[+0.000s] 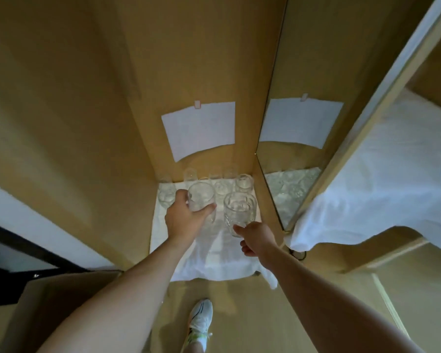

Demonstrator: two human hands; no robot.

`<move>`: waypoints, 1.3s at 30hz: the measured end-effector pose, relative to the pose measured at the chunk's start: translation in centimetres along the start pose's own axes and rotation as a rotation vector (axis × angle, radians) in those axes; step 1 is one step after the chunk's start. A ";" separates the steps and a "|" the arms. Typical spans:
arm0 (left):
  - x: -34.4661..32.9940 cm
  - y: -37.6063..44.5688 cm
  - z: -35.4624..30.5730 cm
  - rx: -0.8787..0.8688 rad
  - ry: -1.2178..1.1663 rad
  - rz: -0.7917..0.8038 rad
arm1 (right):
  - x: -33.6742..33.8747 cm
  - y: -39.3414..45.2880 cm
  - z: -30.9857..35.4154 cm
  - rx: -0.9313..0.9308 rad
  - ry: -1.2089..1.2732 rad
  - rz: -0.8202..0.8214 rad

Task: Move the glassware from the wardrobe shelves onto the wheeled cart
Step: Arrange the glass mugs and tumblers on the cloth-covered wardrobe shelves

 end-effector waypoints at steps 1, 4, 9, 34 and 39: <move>1.0 -0.7 -0.8 -0.013 -0.005 -0.015 | 0.2 -1.1 0.8 0.038 -0.013 -0.001; 3.8 -3.0 -3.1 -0.066 -0.043 -0.075 | 0.8 -4.4 3.1 0.167 -0.015 0.009; 8.1 -7.3 -6.7 -0.131 -0.147 -0.146 | 2.2 -10.2 6.3 0.294 -0.077 -0.044; 3.1 -15.8 -26.9 -0.442 -0.428 0.231 | 20.6 -27.2 7.3 0.426 -0.083 -0.235; -1.8 -18.6 -31.1 -0.504 -0.478 0.408 | 25.9 -30.3 5.1 0.407 -0.050 -0.341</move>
Point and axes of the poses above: each hand's wrist, its own y-axis towards the middle knuckle, its own x-axis out of the back of the hand, z = x × y, the point moved 4 cm from there along y, towards the middle knuckle, and after that the axes turned 4 degrees about z, right-handed, at the moved point
